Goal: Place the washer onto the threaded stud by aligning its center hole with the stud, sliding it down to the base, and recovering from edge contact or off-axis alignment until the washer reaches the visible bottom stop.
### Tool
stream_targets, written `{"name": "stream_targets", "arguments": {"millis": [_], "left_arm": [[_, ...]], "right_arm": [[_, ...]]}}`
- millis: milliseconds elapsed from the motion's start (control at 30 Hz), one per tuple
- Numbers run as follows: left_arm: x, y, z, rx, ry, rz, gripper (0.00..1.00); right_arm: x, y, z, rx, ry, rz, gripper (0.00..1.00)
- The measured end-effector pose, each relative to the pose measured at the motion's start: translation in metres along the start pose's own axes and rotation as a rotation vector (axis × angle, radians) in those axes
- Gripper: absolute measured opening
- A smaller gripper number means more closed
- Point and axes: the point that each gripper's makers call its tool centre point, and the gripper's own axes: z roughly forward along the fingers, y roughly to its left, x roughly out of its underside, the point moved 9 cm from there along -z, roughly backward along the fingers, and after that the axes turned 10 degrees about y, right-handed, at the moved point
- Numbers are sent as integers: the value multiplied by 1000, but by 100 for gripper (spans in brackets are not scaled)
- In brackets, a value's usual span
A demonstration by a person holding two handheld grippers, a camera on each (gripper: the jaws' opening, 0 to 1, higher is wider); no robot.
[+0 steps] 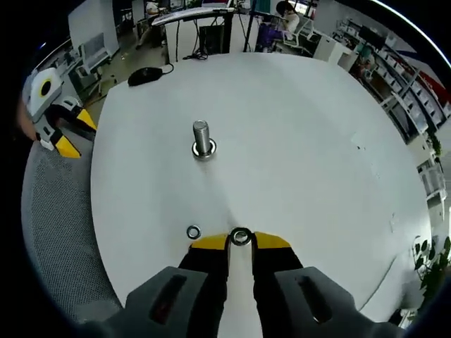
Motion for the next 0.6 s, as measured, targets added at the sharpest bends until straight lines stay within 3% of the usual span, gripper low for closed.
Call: {"name": "stream_targets", "arguments": {"millis": [233, 600], "left_arm": [[0, 0, 0, 3, -3, 4, 24], [-1, 0, 0, 2, -10, 0, 23]], "right_arm": [[-2, -4, 5, -7, 3, 21, 14], [-2, -4, 24, -32, 61, -3, 14]]}}
